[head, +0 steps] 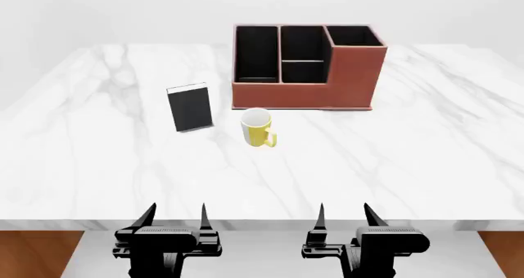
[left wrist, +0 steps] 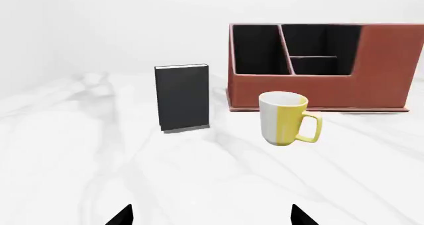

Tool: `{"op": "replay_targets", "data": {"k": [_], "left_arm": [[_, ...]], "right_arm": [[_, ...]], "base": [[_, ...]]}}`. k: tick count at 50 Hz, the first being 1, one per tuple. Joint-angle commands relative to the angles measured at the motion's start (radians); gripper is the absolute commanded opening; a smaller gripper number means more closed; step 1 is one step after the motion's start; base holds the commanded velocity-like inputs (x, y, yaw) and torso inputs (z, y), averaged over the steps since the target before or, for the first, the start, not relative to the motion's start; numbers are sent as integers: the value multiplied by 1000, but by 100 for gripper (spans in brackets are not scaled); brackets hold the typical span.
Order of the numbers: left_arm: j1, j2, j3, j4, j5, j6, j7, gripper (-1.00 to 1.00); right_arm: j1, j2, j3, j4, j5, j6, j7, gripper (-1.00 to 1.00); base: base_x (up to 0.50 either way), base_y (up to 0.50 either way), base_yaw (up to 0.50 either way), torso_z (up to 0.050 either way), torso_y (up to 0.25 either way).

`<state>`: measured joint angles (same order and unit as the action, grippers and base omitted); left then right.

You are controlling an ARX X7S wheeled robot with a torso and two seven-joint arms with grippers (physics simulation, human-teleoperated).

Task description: Pick up the yellow and white mug and place it to the right of the caddy.

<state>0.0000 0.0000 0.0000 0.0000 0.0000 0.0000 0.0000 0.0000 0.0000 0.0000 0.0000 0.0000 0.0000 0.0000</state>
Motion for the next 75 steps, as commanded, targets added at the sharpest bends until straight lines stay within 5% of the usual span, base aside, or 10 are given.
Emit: {"op": "replay_targets", "data": {"k": [1,23,75], "left_arm": [[1,-14,13,11,-28,-13,-18,100],[-112,-103,122,507,-30,-521,-102,100],[-118,-153,146,567,-50,-564,-167,100]], "right_arm": [[3,10,-10,-30,37,43,31,100],[205,146,-26,-530,121,629,119,100],[192,187,-53,-530,151,604,141,100]], "base": [[0,0,0,0,0],[4,-7,0,0,0],[465,-121,0,0,0]]}}
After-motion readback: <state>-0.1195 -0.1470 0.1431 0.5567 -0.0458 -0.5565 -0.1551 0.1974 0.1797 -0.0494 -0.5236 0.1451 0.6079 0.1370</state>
